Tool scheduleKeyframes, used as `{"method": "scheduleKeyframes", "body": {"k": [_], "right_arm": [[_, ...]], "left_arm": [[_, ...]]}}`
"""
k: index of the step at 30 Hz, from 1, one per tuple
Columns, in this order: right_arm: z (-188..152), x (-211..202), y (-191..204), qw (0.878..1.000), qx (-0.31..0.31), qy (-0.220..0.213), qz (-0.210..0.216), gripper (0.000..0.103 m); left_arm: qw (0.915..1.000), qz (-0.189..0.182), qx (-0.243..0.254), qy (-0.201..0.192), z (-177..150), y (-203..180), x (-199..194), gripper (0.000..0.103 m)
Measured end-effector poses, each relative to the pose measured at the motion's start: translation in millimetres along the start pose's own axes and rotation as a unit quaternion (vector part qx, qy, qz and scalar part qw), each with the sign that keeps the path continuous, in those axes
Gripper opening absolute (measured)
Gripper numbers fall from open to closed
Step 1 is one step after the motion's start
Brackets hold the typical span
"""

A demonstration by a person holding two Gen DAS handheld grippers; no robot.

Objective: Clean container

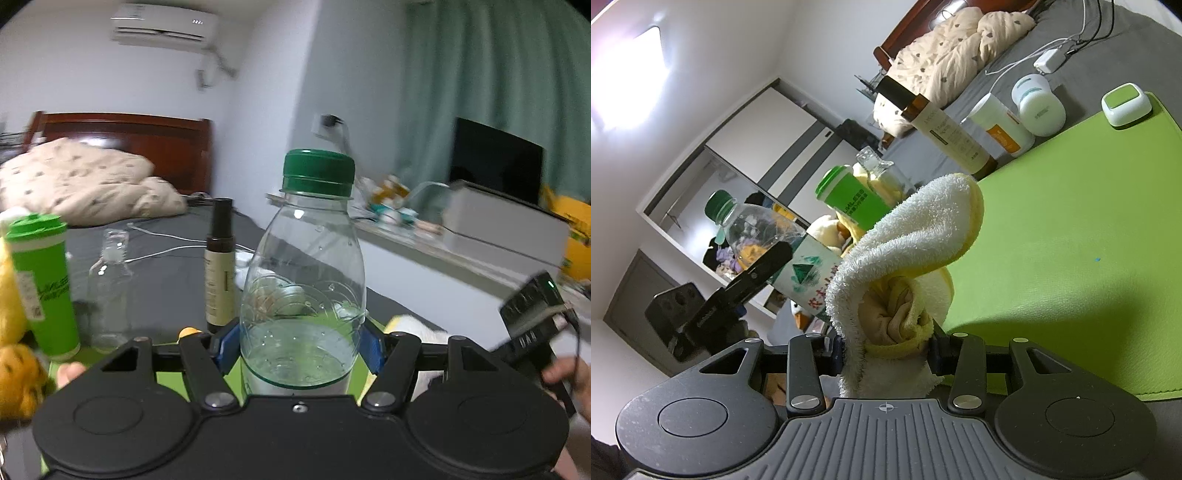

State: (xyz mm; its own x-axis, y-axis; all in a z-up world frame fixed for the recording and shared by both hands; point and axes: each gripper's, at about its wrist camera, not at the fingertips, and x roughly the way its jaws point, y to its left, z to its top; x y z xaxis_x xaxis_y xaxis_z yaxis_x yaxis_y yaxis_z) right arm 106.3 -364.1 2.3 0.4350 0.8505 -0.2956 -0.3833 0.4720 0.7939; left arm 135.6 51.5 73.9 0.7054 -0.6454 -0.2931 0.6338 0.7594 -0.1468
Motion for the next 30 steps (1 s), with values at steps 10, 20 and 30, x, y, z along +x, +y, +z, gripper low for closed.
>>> {"method": "scheduleKeyframes", "body": {"k": [10,20,30], "right_arm": [[5.5,7.0,4.4,1.000,-0.007,0.001,0.002,0.042],[24.9,19.6,24.3,0.999,-0.036,-0.007,0.018,0.042],[58.1,25.1,65.0,0.994,-0.089,-0.020,0.056,0.042]], "left_arm": [[0.9973,-0.072,-0.012,0.008,-26.7,39.5,23.0,0.062],[0.9991,-0.034,0.021,-0.011,-31.6,-9.4,7.4,0.093],[0.9962,-0.056,0.023,-0.062,-13.8,-30.6,-28.8,0.097]]}}
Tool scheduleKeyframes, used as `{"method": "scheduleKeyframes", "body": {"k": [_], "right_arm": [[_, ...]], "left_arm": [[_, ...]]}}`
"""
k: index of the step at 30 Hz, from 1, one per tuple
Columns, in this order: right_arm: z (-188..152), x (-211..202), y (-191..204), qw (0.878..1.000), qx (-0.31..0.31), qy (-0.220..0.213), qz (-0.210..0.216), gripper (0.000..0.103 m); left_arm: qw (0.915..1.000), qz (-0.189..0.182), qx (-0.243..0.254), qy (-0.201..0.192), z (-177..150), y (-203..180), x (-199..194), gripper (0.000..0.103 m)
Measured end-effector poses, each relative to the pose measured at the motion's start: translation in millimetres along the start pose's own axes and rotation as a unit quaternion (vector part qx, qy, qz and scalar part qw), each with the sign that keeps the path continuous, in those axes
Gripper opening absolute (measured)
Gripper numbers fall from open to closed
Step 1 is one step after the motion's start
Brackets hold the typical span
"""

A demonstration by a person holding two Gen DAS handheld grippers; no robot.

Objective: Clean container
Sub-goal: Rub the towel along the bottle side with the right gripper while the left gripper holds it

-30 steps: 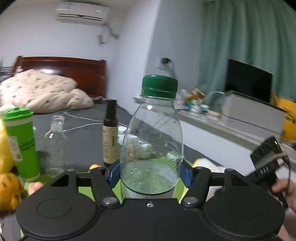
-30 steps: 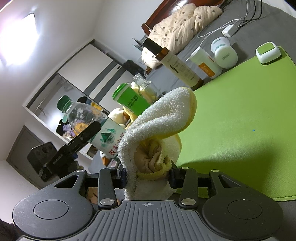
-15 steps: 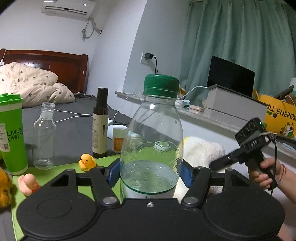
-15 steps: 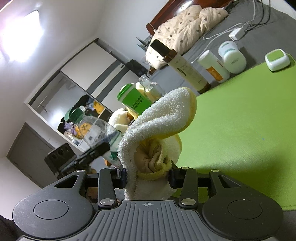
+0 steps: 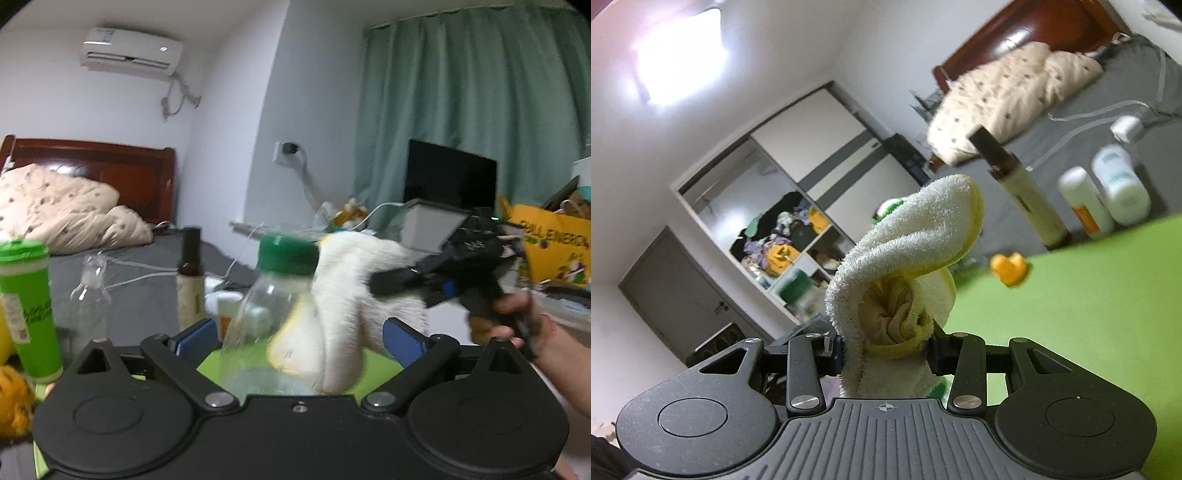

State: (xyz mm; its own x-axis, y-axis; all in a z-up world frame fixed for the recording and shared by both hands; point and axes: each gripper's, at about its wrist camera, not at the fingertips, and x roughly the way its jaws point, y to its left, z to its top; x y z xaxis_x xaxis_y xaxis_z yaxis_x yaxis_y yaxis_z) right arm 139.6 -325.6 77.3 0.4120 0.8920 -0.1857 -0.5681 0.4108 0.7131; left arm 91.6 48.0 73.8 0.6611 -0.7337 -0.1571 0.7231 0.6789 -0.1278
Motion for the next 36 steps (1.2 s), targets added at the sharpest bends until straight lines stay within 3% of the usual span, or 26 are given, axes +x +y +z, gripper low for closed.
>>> {"method": "scheduleKeyframes", "body": {"k": [4,7,9,13,36], "right_arm": [[14.6,9.2,14.5,0.999,-0.014,0.005,0.036,0.042],[21.6,18.4,25.5,0.997,-0.023,0.018,0.065,0.042],[23.0,26.0,28.8,0.996,-0.024,0.030,0.077,0.042],[23.1,39.4,28.0,0.996,-0.024,0.046,0.071,0.042],[27.2,77.6,-30.3,0.995,0.061,0.057,0.063,0.042]], "left_arm": [[0.9995,0.002,0.030,0.011,4.8,-5.4,1.0,0.094],[0.9994,0.000,0.028,0.022,6.0,-3.6,3.4,0.084],[0.9991,0.006,0.025,0.033,5.2,-0.8,4.8,0.072],[0.9988,0.008,0.023,0.042,4.0,3.0,6.6,0.065],[0.9985,0.003,0.020,0.052,6.4,3.2,4.7,0.064]]}}
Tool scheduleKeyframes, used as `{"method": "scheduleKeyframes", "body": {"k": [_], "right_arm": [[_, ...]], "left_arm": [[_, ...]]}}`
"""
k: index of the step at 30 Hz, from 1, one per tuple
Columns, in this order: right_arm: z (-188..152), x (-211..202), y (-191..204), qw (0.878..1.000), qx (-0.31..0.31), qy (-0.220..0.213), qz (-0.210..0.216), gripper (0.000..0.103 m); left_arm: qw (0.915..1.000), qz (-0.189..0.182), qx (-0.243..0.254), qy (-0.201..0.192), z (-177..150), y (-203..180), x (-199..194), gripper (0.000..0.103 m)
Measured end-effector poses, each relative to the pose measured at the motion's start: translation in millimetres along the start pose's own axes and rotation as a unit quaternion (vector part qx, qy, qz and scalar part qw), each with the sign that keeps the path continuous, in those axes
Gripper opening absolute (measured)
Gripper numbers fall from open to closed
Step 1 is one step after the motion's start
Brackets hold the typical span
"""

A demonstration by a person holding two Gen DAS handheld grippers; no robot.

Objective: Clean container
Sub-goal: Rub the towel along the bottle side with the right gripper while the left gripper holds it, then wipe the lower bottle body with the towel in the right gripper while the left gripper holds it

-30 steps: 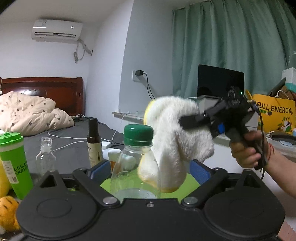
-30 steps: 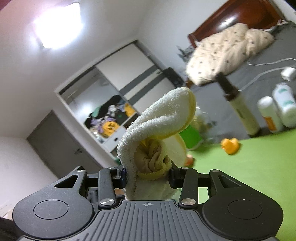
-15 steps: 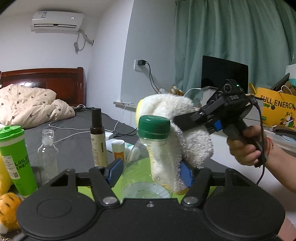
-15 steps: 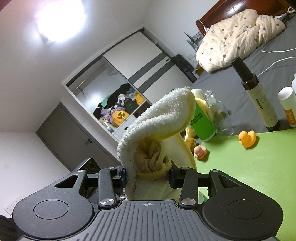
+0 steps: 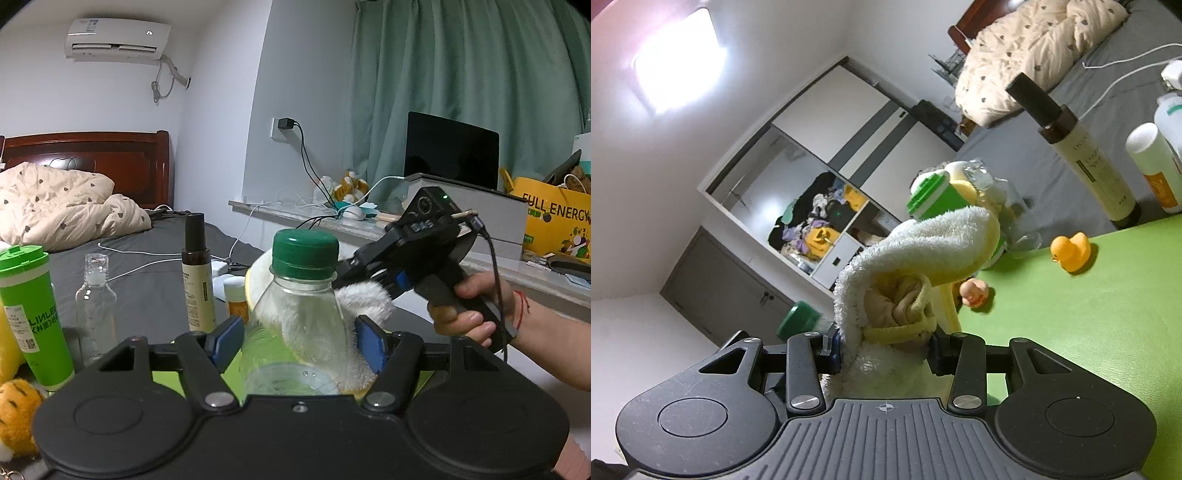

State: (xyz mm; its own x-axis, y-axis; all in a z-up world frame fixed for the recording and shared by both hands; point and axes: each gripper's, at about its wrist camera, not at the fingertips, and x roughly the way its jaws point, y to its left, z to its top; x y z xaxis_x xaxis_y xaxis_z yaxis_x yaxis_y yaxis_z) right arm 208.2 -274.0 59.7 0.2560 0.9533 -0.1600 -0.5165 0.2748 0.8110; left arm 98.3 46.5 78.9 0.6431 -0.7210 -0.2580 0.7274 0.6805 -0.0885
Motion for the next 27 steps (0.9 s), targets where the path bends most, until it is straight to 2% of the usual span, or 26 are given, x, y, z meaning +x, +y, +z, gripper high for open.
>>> {"method": "scheduleKeyframes", "body": {"k": [10,17,27], "right_arm": [[-12.9,6.9,-27.8,0.999,0.021,0.021,-0.043,0.042],[-27.0,10.7,-49.3,0.996,0.042,0.032,-0.070,0.042],[-48.7,6.6,-69.8,0.993,0.065,0.043,-0.091,0.042]], "left_arm": [[1.0000,-0.001,-0.007,0.000,-0.5,-1.5,5.0,0.063],[0.9998,0.005,-0.019,-0.005,-0.5,1.4,5.9,0.059],[0.9992,0.026,-0.022,-0.018,3.9,0.7,3.6,0.058]]}}
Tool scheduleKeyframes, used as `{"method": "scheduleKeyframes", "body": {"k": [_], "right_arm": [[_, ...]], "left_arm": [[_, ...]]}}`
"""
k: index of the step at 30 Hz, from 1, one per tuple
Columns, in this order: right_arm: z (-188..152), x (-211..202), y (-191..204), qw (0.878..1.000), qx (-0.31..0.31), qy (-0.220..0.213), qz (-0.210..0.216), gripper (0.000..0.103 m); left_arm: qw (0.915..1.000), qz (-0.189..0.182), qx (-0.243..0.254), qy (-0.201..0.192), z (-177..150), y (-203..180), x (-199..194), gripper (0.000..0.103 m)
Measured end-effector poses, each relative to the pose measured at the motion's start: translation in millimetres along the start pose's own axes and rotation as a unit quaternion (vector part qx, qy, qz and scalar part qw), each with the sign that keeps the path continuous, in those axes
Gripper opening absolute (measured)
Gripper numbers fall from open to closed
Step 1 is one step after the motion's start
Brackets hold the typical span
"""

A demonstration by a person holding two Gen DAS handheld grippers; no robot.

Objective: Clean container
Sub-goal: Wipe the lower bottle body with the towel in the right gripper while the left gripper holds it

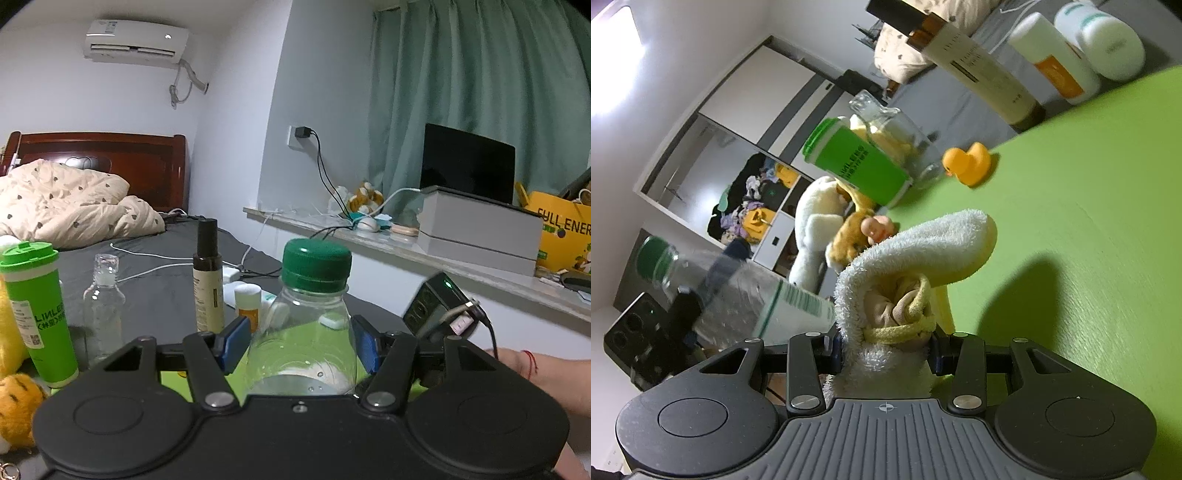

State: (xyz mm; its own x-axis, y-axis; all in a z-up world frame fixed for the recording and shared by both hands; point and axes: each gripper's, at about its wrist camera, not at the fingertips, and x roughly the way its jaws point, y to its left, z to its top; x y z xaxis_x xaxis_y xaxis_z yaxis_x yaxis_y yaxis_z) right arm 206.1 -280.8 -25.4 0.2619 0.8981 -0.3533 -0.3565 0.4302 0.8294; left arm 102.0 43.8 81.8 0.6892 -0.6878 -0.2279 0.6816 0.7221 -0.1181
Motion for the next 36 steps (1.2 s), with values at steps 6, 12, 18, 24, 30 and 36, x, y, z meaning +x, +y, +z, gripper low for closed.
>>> {"method": "scheduleKeyframes", "body": {"k": [6,12,18,24,30,36], "right_arm": [[-12.9,-26.2,9.1,1.000,-0.005,-0.016,0.008,0.042],[-13.5,-57.0,46.2,0.998,-0.046,-0.046,0.028,0.042],[-11.1,-73.7,98.8,0.989,-0.125,-0.059,0.043,0.042],[-17.1,-65.4,138.3,0.978,-0.202,-0.044,0.032,0.042],[-21.3,-42.7,142.0,0.970,-0.241,-0.019,0.000,0.042],[-19.1,-26.8,125.3,0.970,-0.243,0.000,-0.009,0.042]], "left_arm": [[0.9999,0.013,0.001,-0.007,5.8,-3.0,-1.1,0.058],[0.9998,0.018,0.004,-0.001,9.3,-6.9,-1.1,0.055],[0.9998,0.014,-0.011,0.006,11.4,-3.6,-1.2,0.052],[0.9997,0.008,-0.020,0.012,12.6,0.2,0.3,0.051],[0.9996,0.008,-0.021,0.014,12.3,0.5,0.9,0.051],[0.9995,0.008,-0.025,0.015,12.5,2.4,0.9,0.051]]}}
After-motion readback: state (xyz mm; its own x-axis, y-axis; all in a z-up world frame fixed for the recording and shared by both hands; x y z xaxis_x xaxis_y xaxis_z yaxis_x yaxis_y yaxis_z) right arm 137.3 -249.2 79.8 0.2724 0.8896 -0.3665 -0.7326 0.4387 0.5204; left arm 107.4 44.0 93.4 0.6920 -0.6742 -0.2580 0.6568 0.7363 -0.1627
